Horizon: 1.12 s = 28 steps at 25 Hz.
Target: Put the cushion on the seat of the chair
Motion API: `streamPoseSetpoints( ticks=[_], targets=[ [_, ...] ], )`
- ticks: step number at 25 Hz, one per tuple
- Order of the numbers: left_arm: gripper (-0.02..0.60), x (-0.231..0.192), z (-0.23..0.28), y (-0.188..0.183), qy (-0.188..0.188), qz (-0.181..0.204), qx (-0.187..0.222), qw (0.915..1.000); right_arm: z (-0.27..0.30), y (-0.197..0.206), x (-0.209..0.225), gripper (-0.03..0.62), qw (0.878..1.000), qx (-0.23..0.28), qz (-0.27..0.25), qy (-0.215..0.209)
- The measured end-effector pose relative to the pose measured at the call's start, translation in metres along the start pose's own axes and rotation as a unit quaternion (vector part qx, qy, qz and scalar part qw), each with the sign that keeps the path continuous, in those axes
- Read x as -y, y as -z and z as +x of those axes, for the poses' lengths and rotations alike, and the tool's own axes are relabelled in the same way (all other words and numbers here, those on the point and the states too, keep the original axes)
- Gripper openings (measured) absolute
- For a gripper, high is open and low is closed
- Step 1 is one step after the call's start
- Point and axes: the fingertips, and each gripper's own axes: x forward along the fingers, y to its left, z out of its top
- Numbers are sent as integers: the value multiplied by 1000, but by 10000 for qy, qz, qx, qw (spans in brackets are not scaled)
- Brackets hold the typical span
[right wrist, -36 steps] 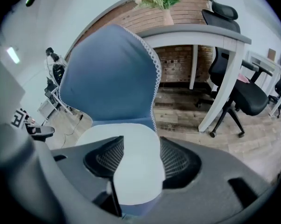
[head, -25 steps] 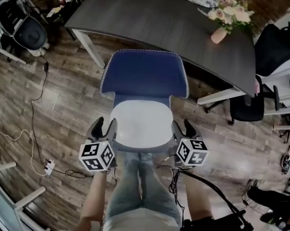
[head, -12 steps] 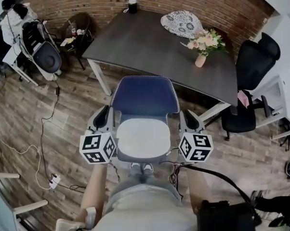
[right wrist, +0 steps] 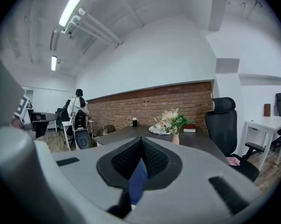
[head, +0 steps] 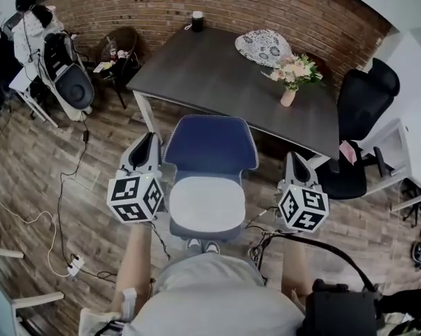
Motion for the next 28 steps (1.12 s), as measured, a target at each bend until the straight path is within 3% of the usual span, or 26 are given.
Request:
streamPoseSetpoints(
  ticks=[10, 28],
  targets=[
    [21, -1, 8, 15, 16, -67, -304, 9995, -2, 9, 11, 3, 9996, -135, 208, 108],
    [20, -5, 16, 32, 85, -124, -604, 9981, 0, 10, 0, 2, 9994, -304, 31, 151]
  ],
)
